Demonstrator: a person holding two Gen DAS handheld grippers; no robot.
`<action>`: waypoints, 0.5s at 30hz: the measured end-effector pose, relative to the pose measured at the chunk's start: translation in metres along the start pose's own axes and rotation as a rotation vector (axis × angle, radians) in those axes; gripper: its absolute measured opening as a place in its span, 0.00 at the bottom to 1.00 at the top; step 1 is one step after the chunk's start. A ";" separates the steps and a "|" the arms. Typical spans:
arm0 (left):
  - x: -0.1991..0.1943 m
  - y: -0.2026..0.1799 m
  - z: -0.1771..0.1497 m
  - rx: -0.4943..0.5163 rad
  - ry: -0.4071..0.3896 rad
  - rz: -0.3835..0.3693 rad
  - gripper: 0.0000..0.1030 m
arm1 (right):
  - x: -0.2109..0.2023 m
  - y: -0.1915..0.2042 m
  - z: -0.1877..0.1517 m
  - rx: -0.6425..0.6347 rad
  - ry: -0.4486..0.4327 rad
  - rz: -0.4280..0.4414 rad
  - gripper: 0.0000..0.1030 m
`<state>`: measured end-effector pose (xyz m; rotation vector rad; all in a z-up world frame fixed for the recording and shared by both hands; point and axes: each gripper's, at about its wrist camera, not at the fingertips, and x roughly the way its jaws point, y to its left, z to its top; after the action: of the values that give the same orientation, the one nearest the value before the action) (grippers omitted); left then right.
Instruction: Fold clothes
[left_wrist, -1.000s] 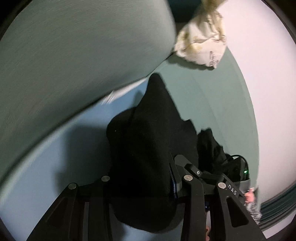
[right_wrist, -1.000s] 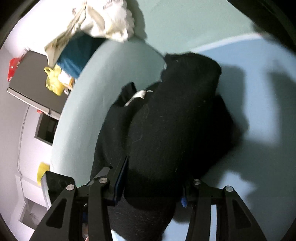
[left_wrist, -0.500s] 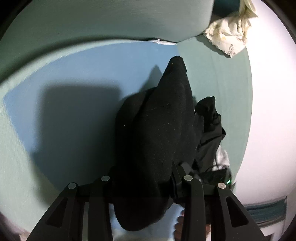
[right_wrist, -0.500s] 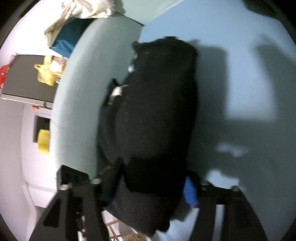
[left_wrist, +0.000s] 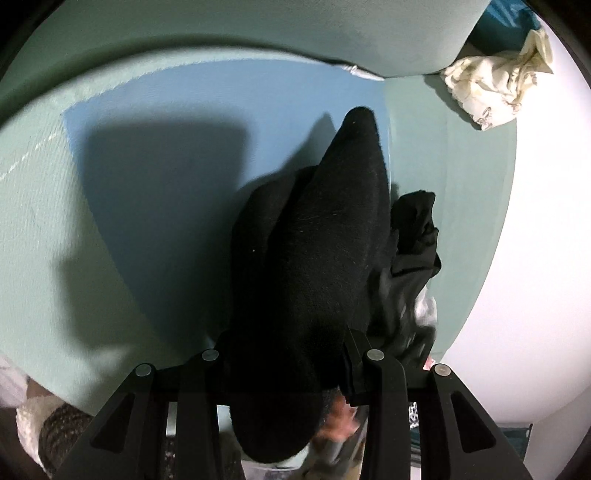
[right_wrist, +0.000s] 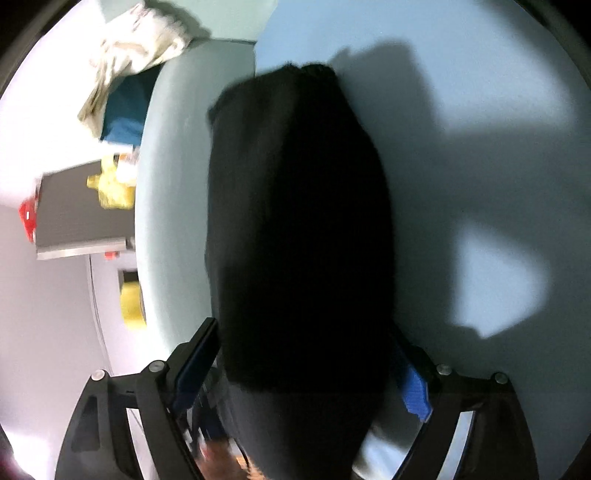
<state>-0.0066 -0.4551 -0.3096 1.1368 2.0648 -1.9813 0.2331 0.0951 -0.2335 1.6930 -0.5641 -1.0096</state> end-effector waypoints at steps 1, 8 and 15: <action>0.000 0.000 -0.001 0.007 -0.001 0.006 0.37 | 0.007 0.003 0.009 0.007 0.013 -0.001 0.87; -0.021 -0.039 -0.011 0.171 -0.091 0.005 0.38 | 0.005 0.058 0.054 -0.193 0.003 -0.126 0.49; -0.039 -0.164 0.016 0.488 -0.215 -0.109 0.38 | -0.055 0.174 0.124 -0.504 -0.195 -0.020 0.48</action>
<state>-0.0727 -0.4706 -0.1540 0.8243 1.6168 -2.6192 0.1174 0.0101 -0.0657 1.1653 -0.3748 -1.2208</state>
